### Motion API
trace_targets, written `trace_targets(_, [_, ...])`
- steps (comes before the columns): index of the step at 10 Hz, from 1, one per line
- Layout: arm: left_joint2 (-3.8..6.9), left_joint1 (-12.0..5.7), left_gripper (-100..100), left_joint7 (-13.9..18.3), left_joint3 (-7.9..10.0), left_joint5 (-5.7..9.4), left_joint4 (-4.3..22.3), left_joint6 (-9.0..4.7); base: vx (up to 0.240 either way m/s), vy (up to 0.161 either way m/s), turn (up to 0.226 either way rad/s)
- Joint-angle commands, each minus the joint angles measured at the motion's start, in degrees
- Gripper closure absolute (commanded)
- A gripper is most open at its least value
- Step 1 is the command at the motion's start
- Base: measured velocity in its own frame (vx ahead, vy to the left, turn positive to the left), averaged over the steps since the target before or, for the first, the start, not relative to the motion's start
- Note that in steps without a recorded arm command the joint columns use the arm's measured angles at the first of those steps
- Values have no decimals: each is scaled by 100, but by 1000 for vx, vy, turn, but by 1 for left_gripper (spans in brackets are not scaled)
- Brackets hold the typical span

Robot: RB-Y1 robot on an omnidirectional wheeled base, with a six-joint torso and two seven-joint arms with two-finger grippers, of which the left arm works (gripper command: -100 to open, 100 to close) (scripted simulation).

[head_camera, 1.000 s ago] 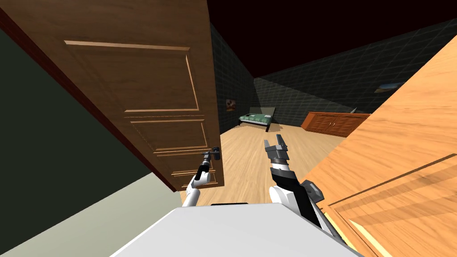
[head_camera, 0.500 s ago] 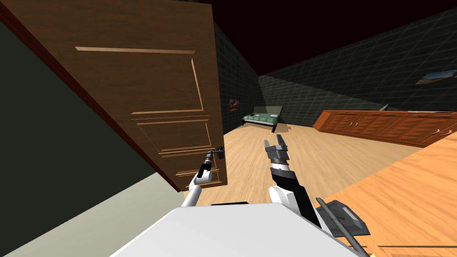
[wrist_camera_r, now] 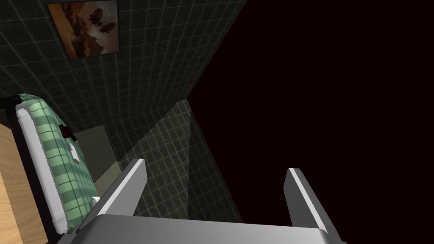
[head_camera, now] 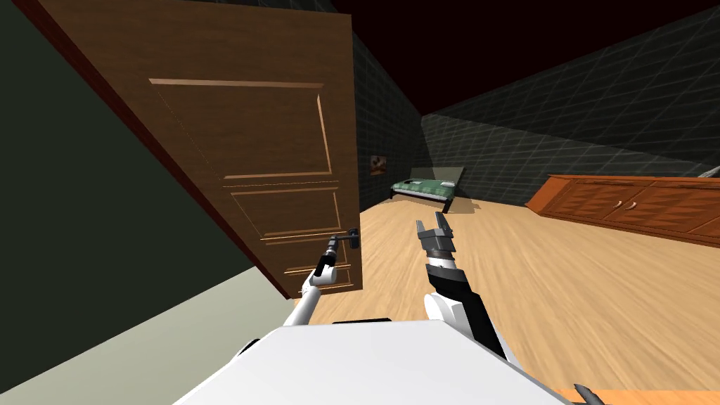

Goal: Push the door open

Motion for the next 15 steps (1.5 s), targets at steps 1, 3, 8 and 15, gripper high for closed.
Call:
trace_targets(1, [96,-93,100,-67,21,111,75,-51,122,-15,184])
trace_targets(3, [85,-219,100,-118,-49,201,245,-107,96,-30,141])
trace_targets(8, [7,-499,100,-231,-205,400,618,-233,64,-44,135])
trace_targets(15, [-277,-922,100,-401,-440,700,1184,-422,-4,-175,161])
